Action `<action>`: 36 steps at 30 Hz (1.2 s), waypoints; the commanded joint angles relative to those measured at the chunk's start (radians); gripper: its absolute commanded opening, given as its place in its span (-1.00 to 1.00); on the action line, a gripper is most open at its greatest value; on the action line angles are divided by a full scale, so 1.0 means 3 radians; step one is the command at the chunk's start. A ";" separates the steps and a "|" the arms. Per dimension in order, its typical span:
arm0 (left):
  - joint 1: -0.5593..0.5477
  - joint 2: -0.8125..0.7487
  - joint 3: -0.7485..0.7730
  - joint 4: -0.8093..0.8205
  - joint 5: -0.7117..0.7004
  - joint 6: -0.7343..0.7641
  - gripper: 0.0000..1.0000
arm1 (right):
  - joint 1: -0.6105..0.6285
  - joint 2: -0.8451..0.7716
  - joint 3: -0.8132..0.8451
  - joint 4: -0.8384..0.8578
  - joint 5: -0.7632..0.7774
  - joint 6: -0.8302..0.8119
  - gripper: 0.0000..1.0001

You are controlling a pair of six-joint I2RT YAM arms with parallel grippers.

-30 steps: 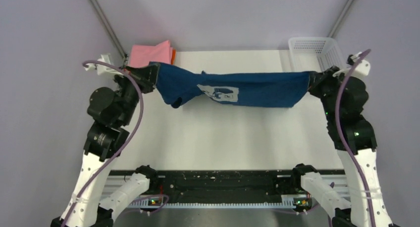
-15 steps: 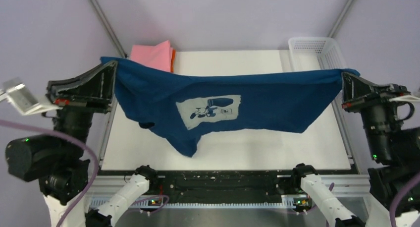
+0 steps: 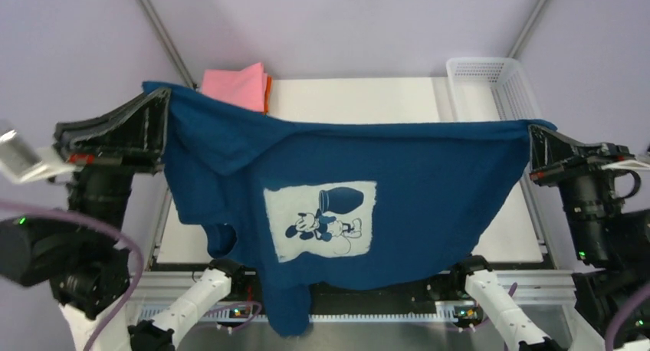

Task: Fold and stack the t-shirts
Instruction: Flatten out the tshirt

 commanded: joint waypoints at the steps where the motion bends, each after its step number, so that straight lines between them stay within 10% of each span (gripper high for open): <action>1: 0.0016 0.0474 -0.0217 -0.0024 -0.0735 0.0121 -1.00 | 0.0016 0.0166 -0.0321 -0.0038 0.0587 -0.0037 -1.00; 10: 0.0021 0.1580 -0.1258 0.0158 -0.1807 0.0185 -1.00 | 0.0012 0.0357 -0.2304 0.1116 0.1067 -0.0064 -1.00; 15: 0.0243 0.2298 -0.1465 0.0218 -0.1594 -0.0072 -1.00 | 0.0001 0.0950 -0.2878 0.1861 0.1050 -0.0075 -1.00; 36: 0.0502 0.4274 -0.0072 0.0057 -0.1227 -0.0042 -1.00 | -0.0162 0.3028 -0.2285 0.2878 0.1116 -0.0245 -1.00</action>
